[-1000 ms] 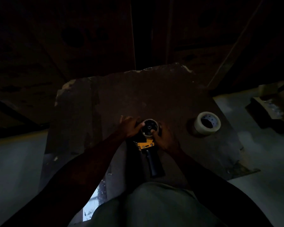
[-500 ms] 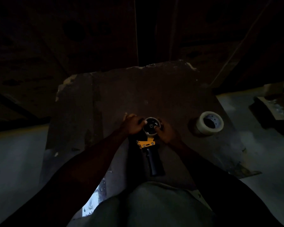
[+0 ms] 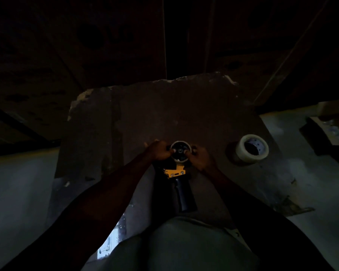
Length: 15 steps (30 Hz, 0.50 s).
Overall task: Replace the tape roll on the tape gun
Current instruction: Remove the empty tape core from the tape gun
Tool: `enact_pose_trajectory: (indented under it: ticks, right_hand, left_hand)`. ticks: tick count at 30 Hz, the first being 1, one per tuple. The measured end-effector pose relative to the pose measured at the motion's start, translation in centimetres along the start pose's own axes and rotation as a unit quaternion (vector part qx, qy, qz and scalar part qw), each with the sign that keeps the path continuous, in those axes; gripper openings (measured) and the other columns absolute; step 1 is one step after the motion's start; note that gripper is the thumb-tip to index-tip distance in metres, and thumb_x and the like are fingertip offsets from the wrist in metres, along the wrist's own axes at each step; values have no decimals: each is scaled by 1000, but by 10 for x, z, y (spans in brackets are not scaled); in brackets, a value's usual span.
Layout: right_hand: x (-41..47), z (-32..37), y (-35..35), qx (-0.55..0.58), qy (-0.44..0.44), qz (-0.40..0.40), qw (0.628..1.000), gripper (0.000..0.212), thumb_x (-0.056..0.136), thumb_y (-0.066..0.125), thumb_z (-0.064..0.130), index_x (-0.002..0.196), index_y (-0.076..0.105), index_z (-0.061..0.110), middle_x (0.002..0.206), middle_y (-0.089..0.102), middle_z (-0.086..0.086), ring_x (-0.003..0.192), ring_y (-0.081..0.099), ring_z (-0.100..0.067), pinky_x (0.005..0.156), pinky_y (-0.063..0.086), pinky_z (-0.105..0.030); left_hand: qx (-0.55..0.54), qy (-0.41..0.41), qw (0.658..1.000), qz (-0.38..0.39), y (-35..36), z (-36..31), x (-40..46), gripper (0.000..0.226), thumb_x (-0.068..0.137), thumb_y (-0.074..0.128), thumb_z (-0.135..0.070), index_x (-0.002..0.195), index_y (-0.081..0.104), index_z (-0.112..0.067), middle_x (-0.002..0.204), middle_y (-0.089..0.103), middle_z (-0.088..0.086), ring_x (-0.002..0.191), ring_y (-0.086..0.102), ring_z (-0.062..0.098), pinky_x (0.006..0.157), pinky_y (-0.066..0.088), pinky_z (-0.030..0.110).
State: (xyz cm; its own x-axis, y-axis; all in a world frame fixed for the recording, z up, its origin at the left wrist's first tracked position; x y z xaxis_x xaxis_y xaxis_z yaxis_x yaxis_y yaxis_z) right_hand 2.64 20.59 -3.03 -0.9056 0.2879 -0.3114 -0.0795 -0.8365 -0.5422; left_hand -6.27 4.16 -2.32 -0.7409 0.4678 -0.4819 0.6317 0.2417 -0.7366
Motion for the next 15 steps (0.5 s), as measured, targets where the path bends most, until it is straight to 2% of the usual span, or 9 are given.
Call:
enact_pose_trajectory:
  ticks: [2,5,10,12,15]
  right_hand:
    - [1,-2,1,33,10,5,999,34,86,68,31,114,67,13,105,72,-7,95,68,-23,85,56,-43]
    - [4,-8,4,56,19,10,998,36,87,69,26,118,66,8,108,73,-11,97,69,-25,85,57,-44]
    - [6,-10,4,68,23,10,997,31,87,69,21,115,67,9,108,73,-13,100,69,-27,88,57,-45]
    - [8,-11,4,63,19,9,998,30,87,69,20,114,68,9,107,73,-12,99,70,-27,88,57,-46]
    - [18,-30,10,73,16,19,997,34,82,71,34,112,69,18,103,75,-6,95,71,-22,86,57,-49]
  left_hand:
    - [1,0,1000,-3,1,0,1,37,90,53,-44,108,69,-17,109,70,17,103,64,31,86,50,33]
    - [-10,-10,1000,-8,0,0,2,36,89,57,-44,105,70,-14,106,71,15,98,66,29,79,49,30]
    - [1,-6,1000,18,3,-2,3,39,90,54,-45,111,68,-14,114,68,17,104,63,30,84,45,31]
    - [4,-15,1000,25,3,-5,3,40,92,52,-44,115,66,-14,120,66,16,109,61,31,90,44,33]
    - [-1,-28,999,42,3,-9,5,41,92,54,-42,117,65,-11,122,65,16,111,60,29,94,43,33]
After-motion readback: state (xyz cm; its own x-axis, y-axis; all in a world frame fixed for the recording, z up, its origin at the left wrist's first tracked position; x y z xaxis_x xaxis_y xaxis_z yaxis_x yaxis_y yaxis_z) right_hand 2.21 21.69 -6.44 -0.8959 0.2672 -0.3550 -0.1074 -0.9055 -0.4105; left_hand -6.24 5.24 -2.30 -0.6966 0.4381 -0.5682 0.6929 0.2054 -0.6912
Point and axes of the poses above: each hand's wrist, its own x-axis towards the middle knuckle, its own y-axis out of the palm, z = x × y, the point moved 4 cm from there along x, towards the middle knuckle
